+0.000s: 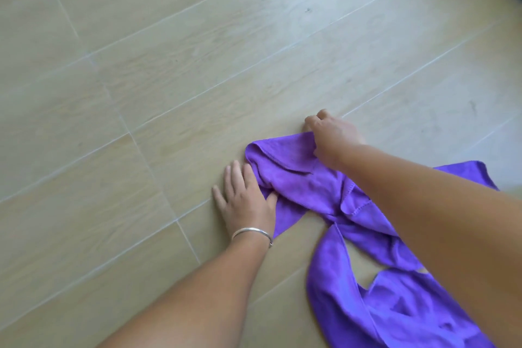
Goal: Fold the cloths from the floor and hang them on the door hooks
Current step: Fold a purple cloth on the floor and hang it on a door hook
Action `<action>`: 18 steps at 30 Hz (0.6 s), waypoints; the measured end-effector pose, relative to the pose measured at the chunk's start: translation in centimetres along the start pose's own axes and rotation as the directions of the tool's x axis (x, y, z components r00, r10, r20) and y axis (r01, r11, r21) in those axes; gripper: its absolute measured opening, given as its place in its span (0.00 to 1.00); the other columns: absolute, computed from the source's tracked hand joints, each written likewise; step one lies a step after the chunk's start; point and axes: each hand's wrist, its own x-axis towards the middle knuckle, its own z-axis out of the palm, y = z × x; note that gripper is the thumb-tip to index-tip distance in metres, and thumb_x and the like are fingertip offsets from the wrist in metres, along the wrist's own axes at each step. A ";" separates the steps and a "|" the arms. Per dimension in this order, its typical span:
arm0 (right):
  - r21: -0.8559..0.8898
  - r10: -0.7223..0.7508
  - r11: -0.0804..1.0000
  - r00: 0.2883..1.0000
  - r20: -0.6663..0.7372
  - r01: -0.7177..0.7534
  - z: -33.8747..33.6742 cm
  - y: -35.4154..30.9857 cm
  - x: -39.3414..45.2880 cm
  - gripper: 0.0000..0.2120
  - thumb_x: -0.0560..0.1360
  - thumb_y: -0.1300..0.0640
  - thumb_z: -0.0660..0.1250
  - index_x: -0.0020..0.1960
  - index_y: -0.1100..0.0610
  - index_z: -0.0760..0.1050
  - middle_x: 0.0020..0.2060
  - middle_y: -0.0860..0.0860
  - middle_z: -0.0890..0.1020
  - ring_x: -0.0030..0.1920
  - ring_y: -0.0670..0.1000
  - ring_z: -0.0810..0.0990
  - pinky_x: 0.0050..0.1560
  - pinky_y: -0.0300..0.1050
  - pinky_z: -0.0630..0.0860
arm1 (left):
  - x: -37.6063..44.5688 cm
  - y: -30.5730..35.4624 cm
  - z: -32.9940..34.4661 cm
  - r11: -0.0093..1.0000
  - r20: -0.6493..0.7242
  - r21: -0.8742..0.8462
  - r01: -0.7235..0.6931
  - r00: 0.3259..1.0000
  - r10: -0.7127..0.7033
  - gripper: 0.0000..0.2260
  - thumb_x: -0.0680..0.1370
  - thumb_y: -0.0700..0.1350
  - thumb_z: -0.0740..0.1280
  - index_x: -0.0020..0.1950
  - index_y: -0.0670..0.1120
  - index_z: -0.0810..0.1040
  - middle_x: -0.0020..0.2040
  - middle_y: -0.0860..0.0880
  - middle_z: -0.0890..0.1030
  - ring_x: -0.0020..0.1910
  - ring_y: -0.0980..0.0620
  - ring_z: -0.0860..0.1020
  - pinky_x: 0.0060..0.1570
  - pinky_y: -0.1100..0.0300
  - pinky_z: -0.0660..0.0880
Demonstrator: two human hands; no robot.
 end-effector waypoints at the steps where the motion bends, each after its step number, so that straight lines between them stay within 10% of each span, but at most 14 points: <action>1: -0.025 0.012 1.000 1.000 0.017 -0.012 -0.2 -0.1 0.1 0.20 0.72 0.65 0.63 0.63 0.55 0.69 0.58 0.55 0.74 0.58 0.59 0.77 0.51 0.49 0.75 | 0.1 0.2 0.1 0.993 -0.034 -0.108 -0.052 0.998 0.049 0.28 0.72 0.52 0.72 0.69 0.47 0.69 0.70 0.45 0.68 0.70 0.43 0.67 0.64 0.48 0.64; 4: -0.134 0.030 0.991 0.998 0.049 -0.023 -2.2 -0.1 -0.6 0.16 0.72 0.63 0.61 0.58 0.52 0.75 0.56 0.55 0.78 0.55 0.59 0.79 0.47 0.45 0.71 | 0.7 1.5 -1.8 0.927 0.127 -0.361 0.096 0.990 -0.053 0.22 0.72 0.41 0.71 0.63 0.49 0.68 0.59 0.47 0.77 0.56 0.42 0.77 0.47 0.53 0.70; 8: -0.316 0.110 0.945 0.991 0.081 -0.079 -7.0 -0.2 -4.0 0.13 0.73 0.60 0.61 0.55 0.52 0.77 0.55 0.52 0.79 0.56 0.55 0.79 0.48 0.45 0.65 | 2.0 0.8 -7.2 0.966 0.354 -0.140 0.216 0.922 -0.155 0.18 0.74 0.36 0.64 0.63 0.44 0.71 0.60 0.42 0.79 0.59 0.41 0.77 0.52 0.53 0.73; 11: -0.382 0.169 0.916 0.981 0.100 -0.119 -12.3 -0.8 -7.5 0.13 0.73 0.59 0.61 0.56 0.51 0.77 0.54 0.50 0.78 0.57 0.54 0.78 0.49 0.44 0.64 | 2.1 -1.1 -14.4 0.993 0.444 0.050 0.108 0.888 -0.119 0.10 0.70 0.35 0.62 0.46 0.44 0.78 0.48 0.41 0.82 0.45 0.41 0.79 0.40 0.55 0.73; 18: -0.075 0.062 0.996 0.993 0.100 -0.055 -26.0 -5.3 -13.8 0.15 0.70 0.65 0.61 0.51 0.52 0.78 0.52 0.53 0.79 0.52 0.57 0.78 0.45 0.45 0.74 | -0.2 -4.0 -32.3 0.997 0.289 0.058 0.045 0.955 -0.060 0.09 0.73 0.37 0.58 0.39 0.49 0.74 0.44 0.48 0.73 0.42 0.44 0.73 0.39 0.57 0.69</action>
